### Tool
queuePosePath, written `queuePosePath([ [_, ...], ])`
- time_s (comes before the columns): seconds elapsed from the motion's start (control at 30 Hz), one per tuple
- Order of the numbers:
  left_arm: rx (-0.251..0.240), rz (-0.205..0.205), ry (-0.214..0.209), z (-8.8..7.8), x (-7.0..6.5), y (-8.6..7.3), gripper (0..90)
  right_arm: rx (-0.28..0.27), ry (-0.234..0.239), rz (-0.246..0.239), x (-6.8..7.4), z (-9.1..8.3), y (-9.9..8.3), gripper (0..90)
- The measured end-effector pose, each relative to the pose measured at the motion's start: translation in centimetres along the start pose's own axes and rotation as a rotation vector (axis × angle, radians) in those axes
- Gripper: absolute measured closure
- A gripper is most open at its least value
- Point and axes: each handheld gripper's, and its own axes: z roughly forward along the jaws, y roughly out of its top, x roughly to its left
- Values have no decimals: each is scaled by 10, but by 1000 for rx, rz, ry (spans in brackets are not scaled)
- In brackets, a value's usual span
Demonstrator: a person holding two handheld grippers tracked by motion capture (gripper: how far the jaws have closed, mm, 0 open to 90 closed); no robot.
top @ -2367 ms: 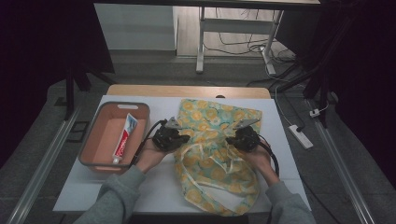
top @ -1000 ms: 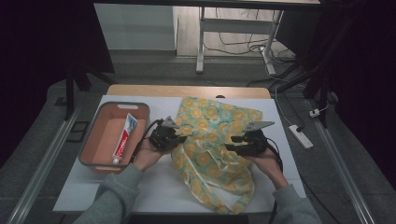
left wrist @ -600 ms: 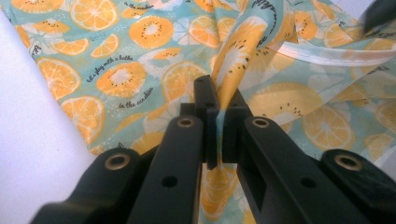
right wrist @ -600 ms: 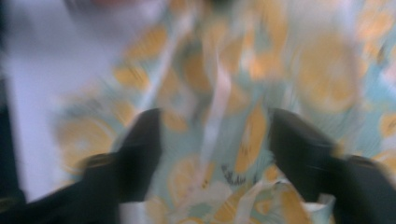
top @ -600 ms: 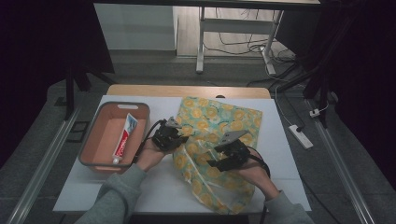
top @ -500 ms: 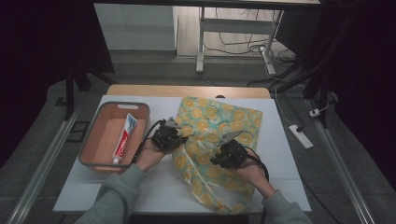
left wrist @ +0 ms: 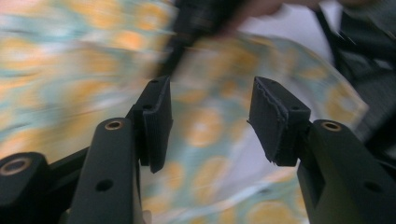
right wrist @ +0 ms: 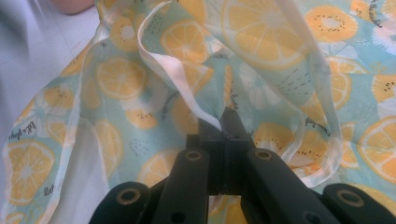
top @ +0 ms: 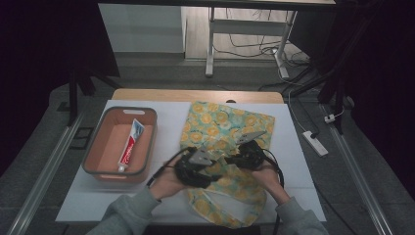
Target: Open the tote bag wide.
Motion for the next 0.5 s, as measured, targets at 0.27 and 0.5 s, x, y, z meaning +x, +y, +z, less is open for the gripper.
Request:
queuePosePath([
  [0.27,177,78,-56,83,-25,3,454,-18,-5,23,-5,-1,-2,893],
  [0.5,126,75,-113,112,-34,12,507,-20,-1,42,-10,0,-4,893],
])
